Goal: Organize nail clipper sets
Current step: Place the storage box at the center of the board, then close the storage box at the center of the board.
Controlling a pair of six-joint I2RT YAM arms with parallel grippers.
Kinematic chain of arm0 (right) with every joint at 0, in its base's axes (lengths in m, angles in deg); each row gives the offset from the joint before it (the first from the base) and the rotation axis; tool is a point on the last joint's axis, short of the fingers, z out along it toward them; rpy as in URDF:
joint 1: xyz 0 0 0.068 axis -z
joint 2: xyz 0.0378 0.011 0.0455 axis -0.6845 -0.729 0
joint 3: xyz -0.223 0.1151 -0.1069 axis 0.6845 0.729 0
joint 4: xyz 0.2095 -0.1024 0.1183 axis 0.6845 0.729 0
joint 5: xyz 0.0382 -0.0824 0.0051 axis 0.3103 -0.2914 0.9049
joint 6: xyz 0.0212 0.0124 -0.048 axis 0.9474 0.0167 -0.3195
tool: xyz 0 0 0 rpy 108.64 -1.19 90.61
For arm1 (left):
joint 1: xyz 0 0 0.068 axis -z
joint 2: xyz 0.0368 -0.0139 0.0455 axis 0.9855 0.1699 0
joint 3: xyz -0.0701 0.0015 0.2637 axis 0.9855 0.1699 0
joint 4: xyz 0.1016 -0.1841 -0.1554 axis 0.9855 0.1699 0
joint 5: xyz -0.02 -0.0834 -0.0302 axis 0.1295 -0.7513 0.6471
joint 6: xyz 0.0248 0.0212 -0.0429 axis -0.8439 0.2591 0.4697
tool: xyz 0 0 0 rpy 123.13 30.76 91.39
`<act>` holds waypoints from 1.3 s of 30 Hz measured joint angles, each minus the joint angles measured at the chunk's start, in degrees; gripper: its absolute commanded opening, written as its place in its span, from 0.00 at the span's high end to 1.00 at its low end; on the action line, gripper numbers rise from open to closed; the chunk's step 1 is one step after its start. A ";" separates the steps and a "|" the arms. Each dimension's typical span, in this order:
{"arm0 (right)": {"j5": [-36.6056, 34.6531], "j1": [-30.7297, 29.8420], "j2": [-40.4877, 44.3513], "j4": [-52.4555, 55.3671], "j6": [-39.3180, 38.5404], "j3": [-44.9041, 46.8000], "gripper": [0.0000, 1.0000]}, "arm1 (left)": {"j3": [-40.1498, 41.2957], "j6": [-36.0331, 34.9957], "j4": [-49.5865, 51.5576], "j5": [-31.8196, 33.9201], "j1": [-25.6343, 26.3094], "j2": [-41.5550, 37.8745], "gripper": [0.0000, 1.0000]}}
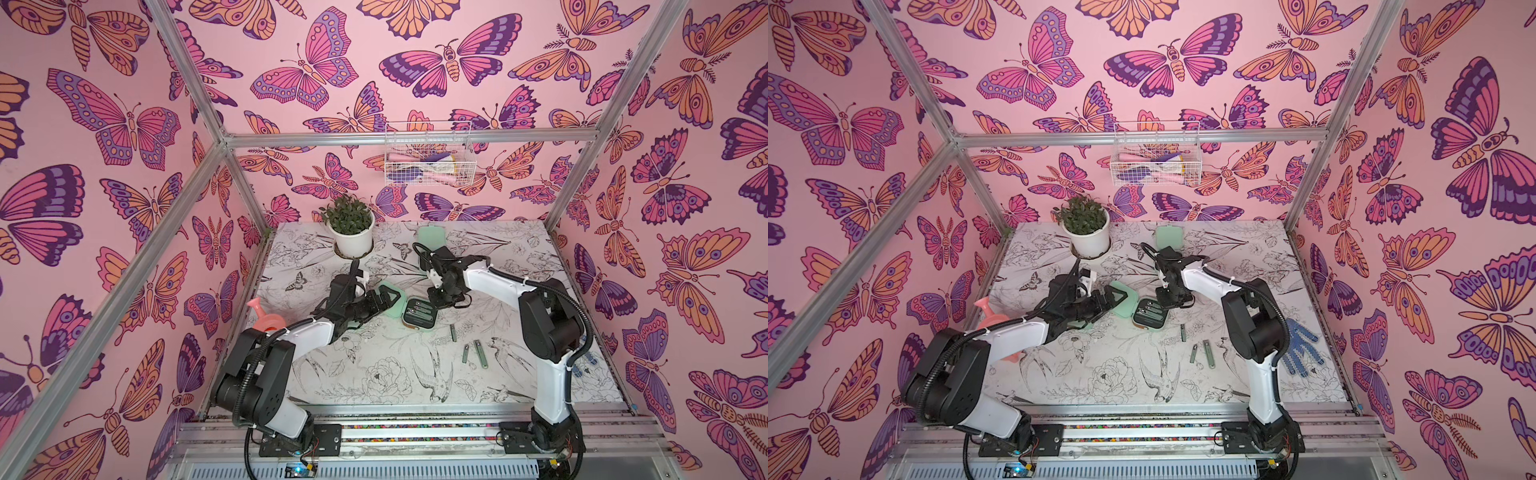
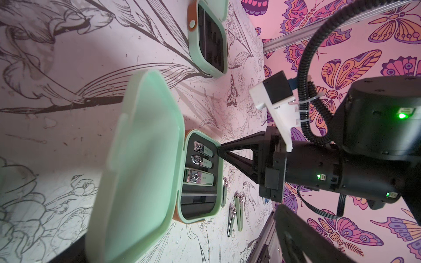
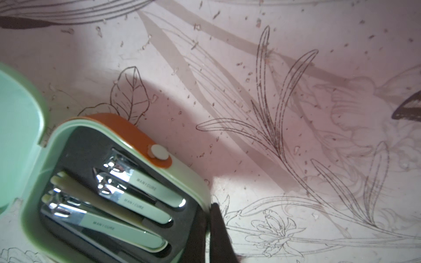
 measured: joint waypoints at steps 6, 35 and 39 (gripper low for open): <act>-2.10 -0.70 -0.24 1.86 0.00 -1.57 1.00 | 0.00 -1.22 0.02 0.00 0.90 -0.04 0.05; 5.46 -0.68 12.09 -7.04 21.53 14.49 0.41 | -2.29 -5.38 5.03 0.48 3.85 -3.37 0.05; 8.59 -0.66 13.55 -13.62 27.76 19.98 0.42 | -3.19 -6.27 6.05 0.48 3.87 -3.69 0.05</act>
